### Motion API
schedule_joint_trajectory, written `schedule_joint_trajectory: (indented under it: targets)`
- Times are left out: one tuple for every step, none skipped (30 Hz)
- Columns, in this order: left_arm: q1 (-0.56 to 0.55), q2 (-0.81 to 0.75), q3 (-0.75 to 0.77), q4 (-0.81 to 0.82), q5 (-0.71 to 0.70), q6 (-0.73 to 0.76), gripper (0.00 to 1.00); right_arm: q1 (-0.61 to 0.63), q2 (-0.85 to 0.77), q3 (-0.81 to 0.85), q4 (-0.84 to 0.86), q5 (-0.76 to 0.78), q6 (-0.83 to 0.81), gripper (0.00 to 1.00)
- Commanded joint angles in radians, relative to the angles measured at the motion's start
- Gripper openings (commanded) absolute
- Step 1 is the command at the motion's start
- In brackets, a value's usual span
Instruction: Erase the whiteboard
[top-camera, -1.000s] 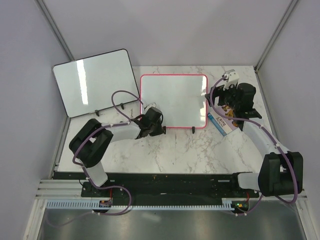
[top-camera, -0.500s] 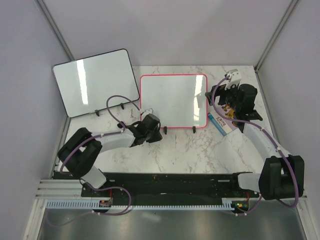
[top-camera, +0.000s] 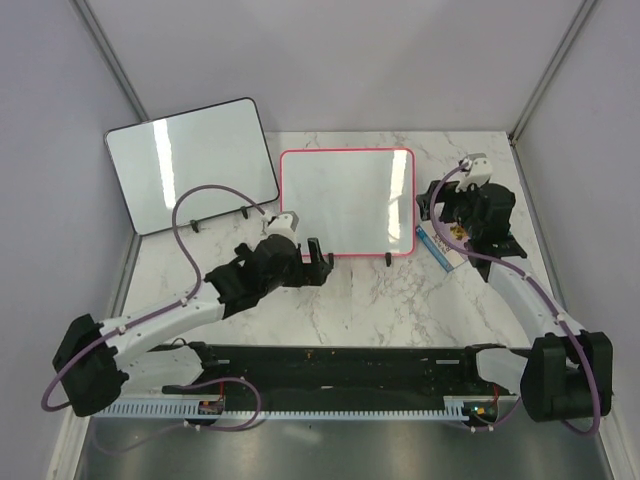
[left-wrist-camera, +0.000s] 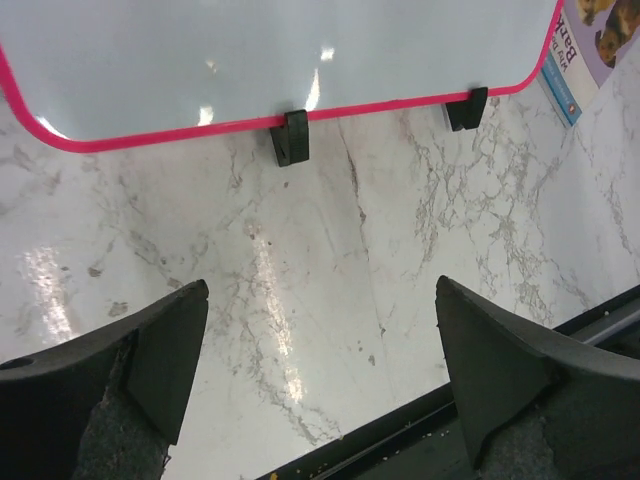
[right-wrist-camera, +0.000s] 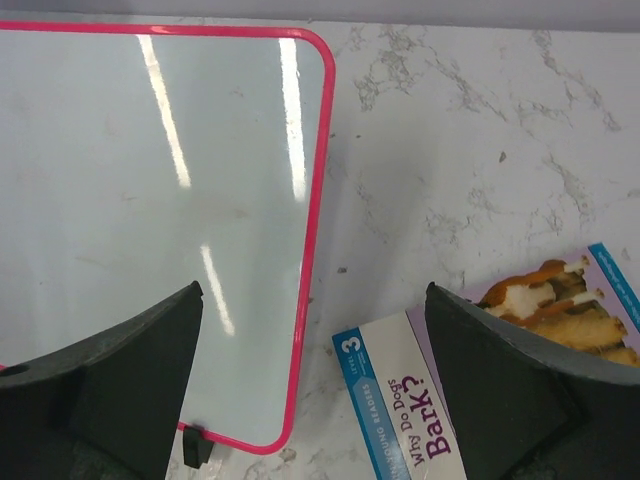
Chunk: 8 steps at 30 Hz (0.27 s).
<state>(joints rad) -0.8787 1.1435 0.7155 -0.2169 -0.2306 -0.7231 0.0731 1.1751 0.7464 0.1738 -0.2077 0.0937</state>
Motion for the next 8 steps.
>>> schedule_joint_trajectory:
  targets:
    - [0.001,-0.116,0.07,-0.099,-0.095,0.177,1.0,0.002,-0.092,-0.088,-0.005,0.103,0.072,0.98]
    - [0.001,-0.129,0.081,-0.125,-0.111,0.186,1.0,0.004,-0.11,-0.108,-0.002,0.116,0.089,0.98]
    - [0.0,-0.157,0.093,-0.128,-0.111,0.2,1.0,0.004,-0.129,-0.128,0.003,0.143,0.095,0.98]
    - [0.001,-0.169,0.098,-0.131,-0.116,0.224,1.0,0.004,-0.167,-0.165,0.004,0.157,0.101,0.98]
    - [0.001,-0.179,0.101,-0.136,-0.121,0.235,1.0,0.002,-0.184,-0.18,0.004,0.174,0.104,0.98]
    - [0.003,-0.198,0.102,-0.139,-0.127,0.249,1.0,0.004,-0.199,-0.194,0.004,0.2,0.11,0.98]
    - [0.001,-0.203,0.105,-0.141,-0.148,0.255,1.0,0.004,-0.224,-0.214,0.003,0.2,0.11,0.98]
    - [0.001,-0.206,0.108,-0.147,-0.157,0.263,1.0,0.002,-0.233,-0.22,-0.008,0.244,0.113,0.98]
